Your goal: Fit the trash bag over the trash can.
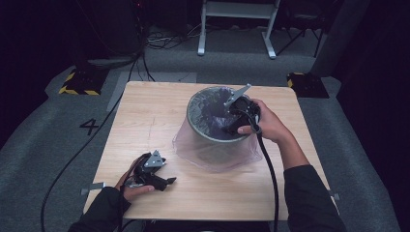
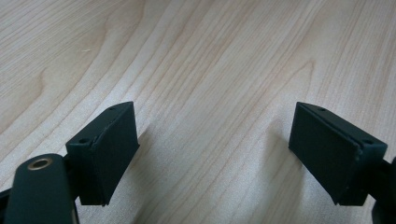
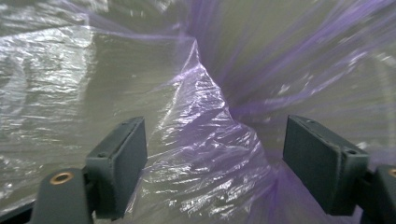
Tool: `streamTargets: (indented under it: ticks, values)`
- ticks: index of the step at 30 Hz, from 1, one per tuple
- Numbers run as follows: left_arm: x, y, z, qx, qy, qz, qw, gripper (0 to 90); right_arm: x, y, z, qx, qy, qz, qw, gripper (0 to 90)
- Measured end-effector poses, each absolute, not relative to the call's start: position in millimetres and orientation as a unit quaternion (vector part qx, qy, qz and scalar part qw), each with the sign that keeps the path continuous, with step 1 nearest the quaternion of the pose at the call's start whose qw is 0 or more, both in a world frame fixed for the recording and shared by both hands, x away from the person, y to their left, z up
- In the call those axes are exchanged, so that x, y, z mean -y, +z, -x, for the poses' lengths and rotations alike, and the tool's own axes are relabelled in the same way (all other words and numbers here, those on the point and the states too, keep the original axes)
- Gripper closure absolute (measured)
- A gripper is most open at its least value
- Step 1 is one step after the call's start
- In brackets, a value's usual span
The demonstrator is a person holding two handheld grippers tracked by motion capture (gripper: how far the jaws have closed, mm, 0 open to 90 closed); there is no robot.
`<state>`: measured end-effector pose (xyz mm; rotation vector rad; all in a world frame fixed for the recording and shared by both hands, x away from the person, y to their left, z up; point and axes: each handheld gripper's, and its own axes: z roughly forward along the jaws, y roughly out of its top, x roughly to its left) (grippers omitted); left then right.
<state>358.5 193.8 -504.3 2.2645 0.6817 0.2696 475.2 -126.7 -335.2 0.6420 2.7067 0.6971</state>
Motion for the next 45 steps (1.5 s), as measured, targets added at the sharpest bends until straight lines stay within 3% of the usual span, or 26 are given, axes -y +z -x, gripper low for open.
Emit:
streamTargets:
  ticks: [12, 21, 45]
  values:
    - [-193.8, -504.3, -358.5, -0.266, 0.105, -0.883, 0.372, 15.1, 130.2, -332.5, -473.1, -0.917, 0.277, -0.246, 0.151, 20.6]
    - [-193.8, -504.3, -358.5, -0.266, 0.105, -0.883, 0.372, 15.1, 148.3, -319.8, -463.8, -0.873, 0.360, -0.271, 0.186, 20.1]
    - [-193.8, -504.3, -358.5, -0.266, 0.105, -0.883, 0.372, 15.1, 211.2, -302.8, -407.1, -0.831, 0.433, -0.253, 0.242, 17.7]
